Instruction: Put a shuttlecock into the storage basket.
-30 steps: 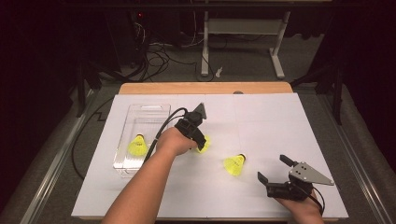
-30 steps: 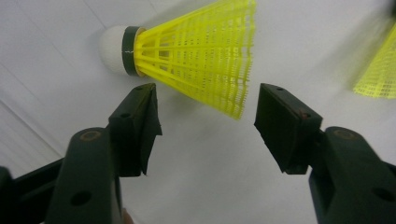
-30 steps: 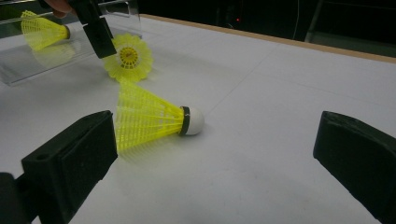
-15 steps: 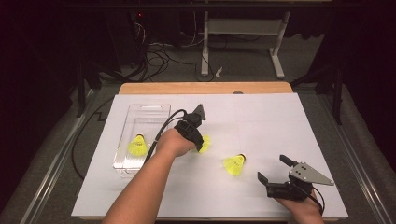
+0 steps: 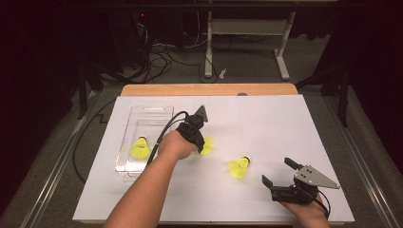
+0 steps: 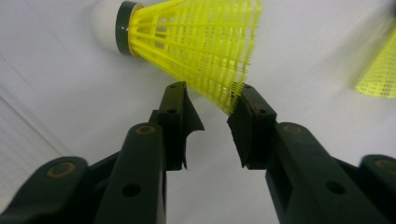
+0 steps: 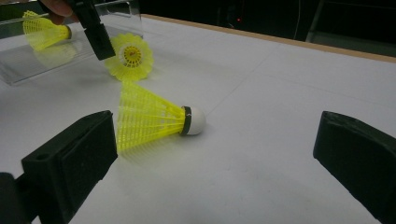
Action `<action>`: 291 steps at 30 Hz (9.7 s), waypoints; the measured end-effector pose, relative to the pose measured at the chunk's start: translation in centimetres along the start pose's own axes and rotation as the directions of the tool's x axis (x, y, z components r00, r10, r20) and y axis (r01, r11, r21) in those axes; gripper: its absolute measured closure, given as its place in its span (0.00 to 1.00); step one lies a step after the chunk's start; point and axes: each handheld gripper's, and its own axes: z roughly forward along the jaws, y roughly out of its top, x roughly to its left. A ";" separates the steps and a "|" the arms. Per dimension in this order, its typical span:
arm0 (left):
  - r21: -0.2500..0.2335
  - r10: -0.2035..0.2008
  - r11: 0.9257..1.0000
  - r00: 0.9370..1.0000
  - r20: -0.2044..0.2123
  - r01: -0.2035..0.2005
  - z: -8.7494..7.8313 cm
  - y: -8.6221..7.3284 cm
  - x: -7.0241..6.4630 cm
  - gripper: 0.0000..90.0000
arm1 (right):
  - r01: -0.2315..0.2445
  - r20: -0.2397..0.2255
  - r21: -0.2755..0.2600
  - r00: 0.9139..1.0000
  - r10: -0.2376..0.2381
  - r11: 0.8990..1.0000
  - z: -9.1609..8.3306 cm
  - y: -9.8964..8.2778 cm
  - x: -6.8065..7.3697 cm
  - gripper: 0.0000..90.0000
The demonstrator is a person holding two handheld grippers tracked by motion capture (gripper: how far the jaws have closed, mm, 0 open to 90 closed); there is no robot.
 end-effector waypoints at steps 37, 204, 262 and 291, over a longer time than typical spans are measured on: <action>-0.044 0.059 0.997 0.998 -0.030 -0.060 -1.3 -1.0 0.0 1.00 | 0.006 -0.004 0.005 1.000 -0.006 1.000 0.1 -0.1 0.1 0.00; -0.098 -0.107 0.989 0.993 0.056 0.112 -7.0 -18.4 13.3 1.00 | 0.010 0.003 0.022 1.000 -0.010 1.000 0.5 -0.1 0.3 0.00; -0.059 -0.083 0.995 0.996 0.039 0.085 -6.2 -17.6 12.8 0.80 | 0.001 -0.001 0.029 1.000 -0.001 1.000 0.6 -0.3 0.3 0.00; -0.045 -0.052 0.998 0.999 -0.006 0.052 -8.3 -15.8 10.8 0.38 | 0.005 0.004 0.022 1.000 -0.005 1.000 0.4 -0.2 0.2 0.00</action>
